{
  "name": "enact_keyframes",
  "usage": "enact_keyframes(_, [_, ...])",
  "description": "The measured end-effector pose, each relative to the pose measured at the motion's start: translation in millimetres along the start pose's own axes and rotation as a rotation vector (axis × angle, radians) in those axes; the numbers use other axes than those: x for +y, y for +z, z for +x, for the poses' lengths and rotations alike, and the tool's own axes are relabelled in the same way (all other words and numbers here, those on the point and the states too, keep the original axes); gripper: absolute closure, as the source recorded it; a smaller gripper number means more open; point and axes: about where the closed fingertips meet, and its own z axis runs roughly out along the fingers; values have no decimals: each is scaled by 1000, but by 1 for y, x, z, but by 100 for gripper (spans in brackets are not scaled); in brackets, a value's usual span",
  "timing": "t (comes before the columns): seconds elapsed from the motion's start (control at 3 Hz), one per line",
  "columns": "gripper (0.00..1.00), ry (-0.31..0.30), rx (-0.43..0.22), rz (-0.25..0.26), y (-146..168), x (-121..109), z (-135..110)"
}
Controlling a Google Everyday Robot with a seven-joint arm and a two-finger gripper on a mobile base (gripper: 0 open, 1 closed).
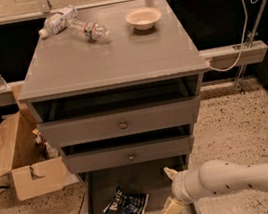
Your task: Pick blue chip bag from bottom drawer and place on counter
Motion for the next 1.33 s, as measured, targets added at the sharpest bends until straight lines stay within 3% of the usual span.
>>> enact_keyframes(0.33, [0,32,-7,-40,17,15,11])
enact_keyframes(0.67, [0,32,-7,-40,17,15,11])
enact_keyframes(1.0, [0,15,-29,-73,40,12,21])
enact_keyframes(1.33, [0,-43,-50,-137,111,4,45])
